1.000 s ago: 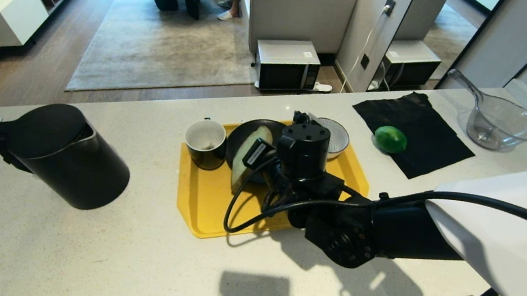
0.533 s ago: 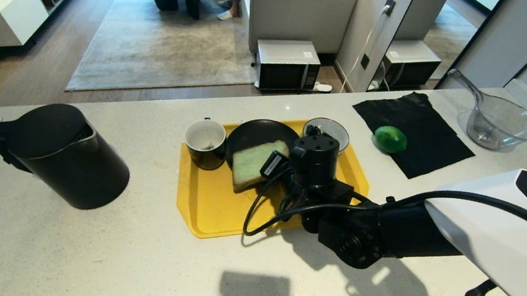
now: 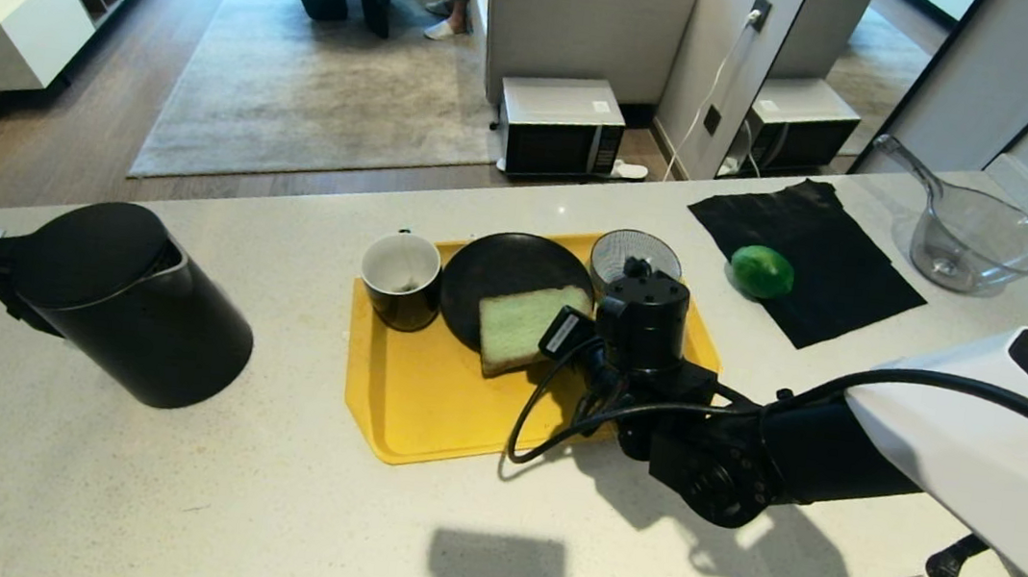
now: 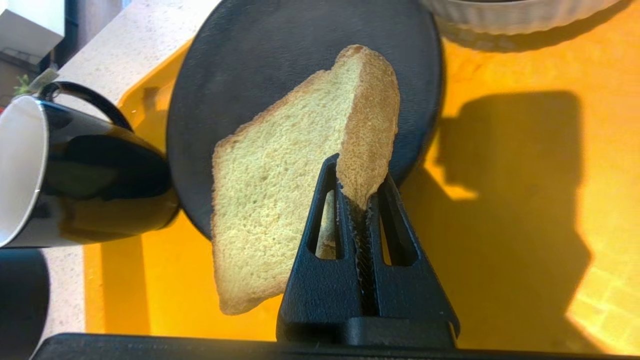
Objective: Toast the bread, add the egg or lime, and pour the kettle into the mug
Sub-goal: Put the baked bread on a plate
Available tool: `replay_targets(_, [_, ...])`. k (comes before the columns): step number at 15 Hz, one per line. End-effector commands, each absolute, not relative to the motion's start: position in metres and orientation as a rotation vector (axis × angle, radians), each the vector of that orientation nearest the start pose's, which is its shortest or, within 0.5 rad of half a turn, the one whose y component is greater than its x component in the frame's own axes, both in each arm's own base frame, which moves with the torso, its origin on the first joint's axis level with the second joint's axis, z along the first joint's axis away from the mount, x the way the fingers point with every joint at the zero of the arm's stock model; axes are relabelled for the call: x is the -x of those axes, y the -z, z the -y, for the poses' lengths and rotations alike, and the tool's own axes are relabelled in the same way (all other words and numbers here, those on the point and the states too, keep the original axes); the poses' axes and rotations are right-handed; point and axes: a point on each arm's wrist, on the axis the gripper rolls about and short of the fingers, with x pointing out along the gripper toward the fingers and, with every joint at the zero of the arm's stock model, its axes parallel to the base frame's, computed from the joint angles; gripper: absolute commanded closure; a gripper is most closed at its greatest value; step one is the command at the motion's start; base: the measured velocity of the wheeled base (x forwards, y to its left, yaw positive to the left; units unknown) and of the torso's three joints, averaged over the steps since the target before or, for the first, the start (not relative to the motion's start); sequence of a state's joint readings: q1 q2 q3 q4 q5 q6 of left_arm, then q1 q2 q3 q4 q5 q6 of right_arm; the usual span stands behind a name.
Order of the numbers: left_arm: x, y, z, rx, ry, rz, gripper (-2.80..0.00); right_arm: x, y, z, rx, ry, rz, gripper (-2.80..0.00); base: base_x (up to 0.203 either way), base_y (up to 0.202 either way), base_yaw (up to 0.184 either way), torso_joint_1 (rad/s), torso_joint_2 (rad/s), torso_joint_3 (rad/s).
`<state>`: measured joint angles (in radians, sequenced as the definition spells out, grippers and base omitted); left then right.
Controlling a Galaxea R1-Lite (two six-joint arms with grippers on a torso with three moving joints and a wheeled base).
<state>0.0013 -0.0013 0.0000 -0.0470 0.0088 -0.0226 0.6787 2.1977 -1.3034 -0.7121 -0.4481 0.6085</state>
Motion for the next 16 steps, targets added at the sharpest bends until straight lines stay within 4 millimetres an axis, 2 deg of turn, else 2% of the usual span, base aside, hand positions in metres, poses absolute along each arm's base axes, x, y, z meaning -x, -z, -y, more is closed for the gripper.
replay_targets(1, [0.022,-0.076,0.000,0.023,-0.010,0.034,0.00,-0.351,-0.136,-0.270,-0.513,-0.171,-0.214,0.00,0.000,0.000,0.000,0.000,0.00,0.000])
replay_targets(12, [0.022,-0.076,0.000,0.023,-0.010,0.034,0.00,-0.350,-0.135,-0.280,-0.477,-0.200,-0.210,0.00,0.000,0.000,0.000,0.000,0.00,0.000])
replay_targets(13, [0.022,-0.076,0.000,0.023,-0.010,0.034,0.00,-0.350,-0.136,-0.280,-0.473,-0.201,-0.208,-2.80,0.000,0.000,0.000,0.000,0.00,0.000])
replay_targets(16, [0.022,-0.076,0.000,0.023,-0.010,0.034,0.00,-0.350,-0.136,-0.280,-0.476,-0.201,-0.208,-2.80,0.000,0.000,0.000,0.000,0.00,0.000])
